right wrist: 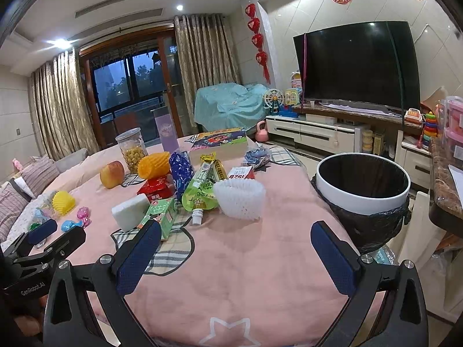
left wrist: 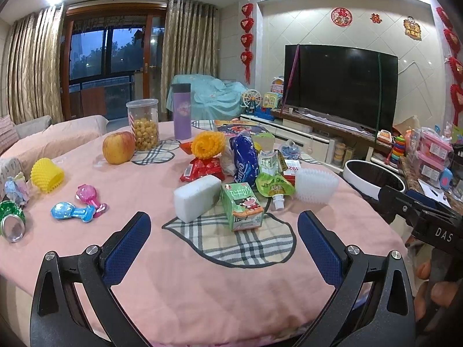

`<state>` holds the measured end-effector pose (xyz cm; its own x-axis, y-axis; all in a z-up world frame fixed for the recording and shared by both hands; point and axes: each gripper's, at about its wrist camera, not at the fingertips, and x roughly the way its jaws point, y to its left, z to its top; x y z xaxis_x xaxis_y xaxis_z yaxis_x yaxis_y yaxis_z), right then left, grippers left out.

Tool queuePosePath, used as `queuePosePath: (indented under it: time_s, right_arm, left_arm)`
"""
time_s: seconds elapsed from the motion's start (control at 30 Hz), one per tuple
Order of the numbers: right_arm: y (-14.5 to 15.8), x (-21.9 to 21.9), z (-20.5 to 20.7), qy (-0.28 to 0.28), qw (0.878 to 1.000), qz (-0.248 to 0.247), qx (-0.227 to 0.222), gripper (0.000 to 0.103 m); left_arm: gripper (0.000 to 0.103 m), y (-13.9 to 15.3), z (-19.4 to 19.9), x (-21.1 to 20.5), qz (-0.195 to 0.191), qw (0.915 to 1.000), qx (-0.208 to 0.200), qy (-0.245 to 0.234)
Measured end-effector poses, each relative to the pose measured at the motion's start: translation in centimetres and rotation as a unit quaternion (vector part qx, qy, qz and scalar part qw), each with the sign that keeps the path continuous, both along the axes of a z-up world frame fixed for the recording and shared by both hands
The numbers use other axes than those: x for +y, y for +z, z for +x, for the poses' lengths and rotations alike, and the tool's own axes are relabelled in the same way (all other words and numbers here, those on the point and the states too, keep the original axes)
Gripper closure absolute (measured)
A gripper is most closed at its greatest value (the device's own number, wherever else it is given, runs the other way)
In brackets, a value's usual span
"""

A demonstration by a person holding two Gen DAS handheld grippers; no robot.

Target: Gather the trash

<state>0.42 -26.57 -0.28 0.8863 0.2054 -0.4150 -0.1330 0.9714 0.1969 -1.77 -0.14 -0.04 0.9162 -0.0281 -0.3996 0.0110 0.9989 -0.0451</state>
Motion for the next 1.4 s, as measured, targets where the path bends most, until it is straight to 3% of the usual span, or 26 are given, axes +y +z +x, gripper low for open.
queuePosePath:
  time_s: [1.4]
  right_arm:
    - [-0.36,-0.17,0.39,0.009,0.999,0.027,0.017,0.0]
  left_arm:
    - [0.0,-0.13,0.27,-0.6,0.003,0.9999,0.008,-0.01]
